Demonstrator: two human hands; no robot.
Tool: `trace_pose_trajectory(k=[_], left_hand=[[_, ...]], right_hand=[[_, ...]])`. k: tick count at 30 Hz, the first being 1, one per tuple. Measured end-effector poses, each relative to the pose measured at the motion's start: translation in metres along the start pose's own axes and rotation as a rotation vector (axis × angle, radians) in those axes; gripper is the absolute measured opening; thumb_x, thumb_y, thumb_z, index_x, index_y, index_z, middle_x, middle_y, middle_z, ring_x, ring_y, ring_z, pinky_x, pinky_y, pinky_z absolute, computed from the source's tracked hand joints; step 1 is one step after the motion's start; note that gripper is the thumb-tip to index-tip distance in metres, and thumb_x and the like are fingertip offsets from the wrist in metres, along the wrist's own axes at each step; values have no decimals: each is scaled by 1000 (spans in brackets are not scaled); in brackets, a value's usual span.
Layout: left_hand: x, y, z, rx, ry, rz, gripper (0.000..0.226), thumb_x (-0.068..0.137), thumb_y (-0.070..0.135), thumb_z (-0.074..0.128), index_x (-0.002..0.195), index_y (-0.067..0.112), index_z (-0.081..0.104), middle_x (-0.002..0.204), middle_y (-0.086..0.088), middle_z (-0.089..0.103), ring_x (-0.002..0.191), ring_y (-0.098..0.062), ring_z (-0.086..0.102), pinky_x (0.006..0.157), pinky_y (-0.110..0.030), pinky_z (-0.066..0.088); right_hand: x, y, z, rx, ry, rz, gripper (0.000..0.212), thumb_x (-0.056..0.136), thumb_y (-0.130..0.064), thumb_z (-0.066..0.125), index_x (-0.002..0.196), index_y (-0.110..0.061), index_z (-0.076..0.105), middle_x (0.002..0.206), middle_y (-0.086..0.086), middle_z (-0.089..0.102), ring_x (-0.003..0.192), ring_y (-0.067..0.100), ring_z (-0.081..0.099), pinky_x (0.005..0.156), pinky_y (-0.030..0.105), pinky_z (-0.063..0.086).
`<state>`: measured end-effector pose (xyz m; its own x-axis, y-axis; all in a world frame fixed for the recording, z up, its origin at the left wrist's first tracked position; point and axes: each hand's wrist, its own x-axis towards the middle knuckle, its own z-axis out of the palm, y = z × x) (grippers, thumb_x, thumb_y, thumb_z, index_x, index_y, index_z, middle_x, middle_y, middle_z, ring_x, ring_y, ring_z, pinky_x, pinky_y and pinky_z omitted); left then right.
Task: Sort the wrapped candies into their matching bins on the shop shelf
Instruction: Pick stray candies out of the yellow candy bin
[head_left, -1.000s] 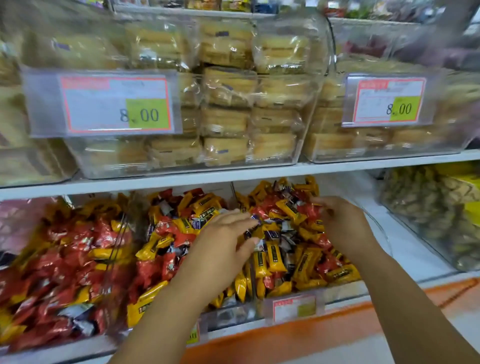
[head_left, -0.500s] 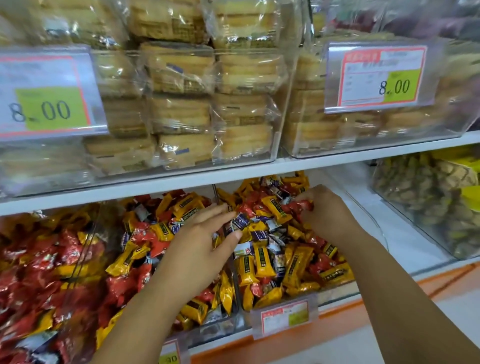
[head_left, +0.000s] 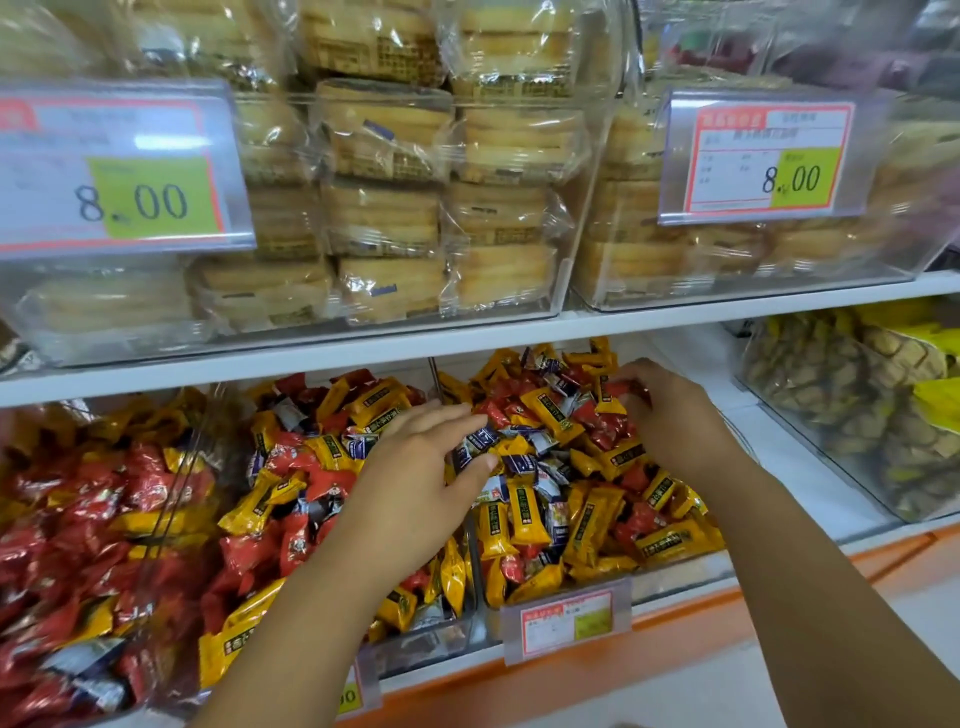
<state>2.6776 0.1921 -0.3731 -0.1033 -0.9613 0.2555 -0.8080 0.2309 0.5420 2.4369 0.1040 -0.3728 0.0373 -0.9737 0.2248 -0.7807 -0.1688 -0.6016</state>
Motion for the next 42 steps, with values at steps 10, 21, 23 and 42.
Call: trace_pose_trajectory(k=[10, 21, 23, 42], left_hand=[[-4, -4, 5, 11, 1, 21, 46, 91, 49, 50, 136, 40, 46, 145, 23, 36, 140, 2, 15, 112, -18, 5], [-4, -5, 3, -10, -4, 13, 47, 92, 48, 50, 138, 39, 45, 146, 23, 35, 141, 1, 14, 113, -20, 6], [-5, -4, 3, -6, -7, 13, 47, 92, 48, 50, 138, 39, 44, 146, 23, 35, 141, 0, 14, 113, -20, 5], [-12, -2, 1, -16, -16, 14, 46, 93, 48, 50, 137, 40, 45, 147, 23, 35, 141, 1, 14, 114, -21, 6]], right_hand=[[6, 4, 40, -343, -372, -26, 50, 97, -17, 50, 145, -20, 36, 146, 4, 33, 126, 27, 42, 103, 35, 39], [-1, -1, 27, -11, -173, 71, 12, 89, -22, 65, 101, -22, 66, 99, -6, 53, 94, 12, 51, 74, 22, 37], [-3, -2, 20, 58, -154, 65, 13, 89, -21, 66, 101, -21, 66, 101, -4, 54, 97, 13, 52, 80, 22, 36], [1, 4, 10, -64, -199, 105, 34, 98, -10, 47, 127, -24, 59, 130, 4, 57, 87, 12, 58, 60, 12, 42]])
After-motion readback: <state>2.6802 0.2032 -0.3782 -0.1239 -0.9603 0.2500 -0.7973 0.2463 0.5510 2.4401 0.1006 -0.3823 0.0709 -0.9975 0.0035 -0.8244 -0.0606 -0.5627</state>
